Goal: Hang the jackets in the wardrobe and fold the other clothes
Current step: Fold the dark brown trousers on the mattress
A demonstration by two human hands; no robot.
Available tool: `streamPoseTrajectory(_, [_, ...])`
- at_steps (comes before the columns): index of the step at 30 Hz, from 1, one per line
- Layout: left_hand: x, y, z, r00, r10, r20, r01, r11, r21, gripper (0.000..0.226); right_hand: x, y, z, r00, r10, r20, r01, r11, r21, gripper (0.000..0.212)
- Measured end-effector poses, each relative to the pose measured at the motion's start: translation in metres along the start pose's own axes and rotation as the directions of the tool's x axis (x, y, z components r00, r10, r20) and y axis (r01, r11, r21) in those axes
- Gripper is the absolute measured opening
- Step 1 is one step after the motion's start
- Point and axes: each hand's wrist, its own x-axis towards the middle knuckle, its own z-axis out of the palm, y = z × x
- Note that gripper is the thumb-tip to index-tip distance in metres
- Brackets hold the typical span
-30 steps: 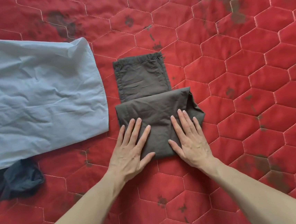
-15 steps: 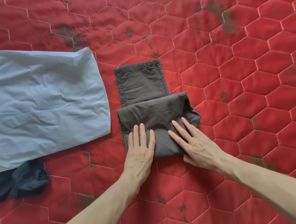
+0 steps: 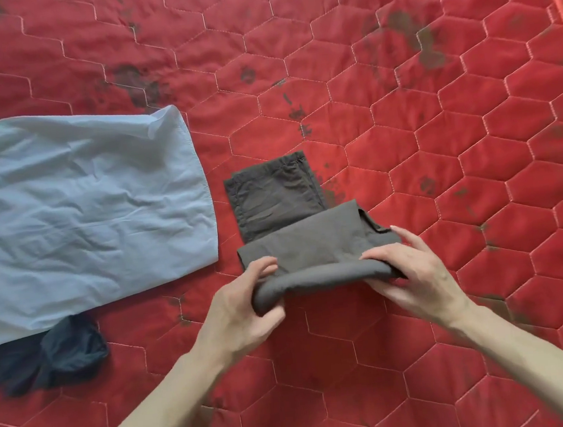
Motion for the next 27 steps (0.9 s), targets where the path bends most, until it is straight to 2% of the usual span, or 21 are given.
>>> streamPoseTrajectory(3, [-0.011, 0.002, 0.004, 0.971, -0.103, -0.217, 0.066, 0.983, -0.170, 0.034, 0.005, -0.014, -0.012, 0.979, 0.188, -0.078, -0.168, 0.963, 0.209, 0.030])
streamPoseTrajectory(6, [-0.005, 0.011, 0.007, 0.900, -0.256, -0.353, 0.128, 0.929, -0.348, 0.030, 0.021, -0.026, -0.014, 0.924, 0.347, -0.157, -0.284, 0.903, 0.322, 0.044])
streamPoseTrajectory(9, [0.016, 0.023, 0.007, 0.827, -0.394, -0.400, 0.156, 0.846, -0.511, 0.022, 0.048, -0.033, -0.008, 0.859, 0.463, -0.219, -0.359, 0.849, 0.388, 0.053])
streamPoseTrajectory(12, [0.043, 0.029, 0.004, 0.756, -0.482, -0.442, 0.170, 0.797, -0.580, 0.016, 0.081, -0.031, 0.002, 0.810, 0.519, -0.274, -0.387, 0.823, 0.416, 0.059])
streamPoseTrajectory(16, [0.077, 0.019, -0.005, 0.789, -0.506, -0.348, 0.223, 0.764, -0.606, 0.036, 0.132, -0.019, 0.016, 0.774, 0.571, -0.276, -0.432, 0.793, 0.430, 0.064])
streamPoseTrajectory(19, [0.093, 0.001, -0.005, 0.786, -0.542, -0.297, 0.360, 0.793, -0.491, 0.054, 0.162, -0.002, 0.033, 0.790, 0.566, -0.236, -0.470, 0.806, 0.361, 0.060])
streamPoseTrajectory(22, [0.105, -0.016, -0.001, 0.741, -0.604, -0.294, 0.501, 0.788, -0.358, 0.064, 0.177, 0.017, 0.056, 0.824, 0.562, -0.069, -0.548, 0.822, 0.155, 0.068])
streamPoseTrajectory(24, [0.113, -0.021, 0.000, 0.715, -0.633, -0.297, 0.570, 0.774, -0.276, 0.068, 0.177, 0.024, 0.072, 0.801, 0.596, 0.058, -0.593, 0.803, -0.058, 0.080])
streamPoseTrajectory(27, [0.120, -0.019, 0.002, 0.675, -0.678, -0.292, 0.641, 0.734, -0.222, 0.072, 0.166, 0.021, 0.086, 0.753, 0.657, 0.036, -0.638, 0.742, -0.208, 0.083])
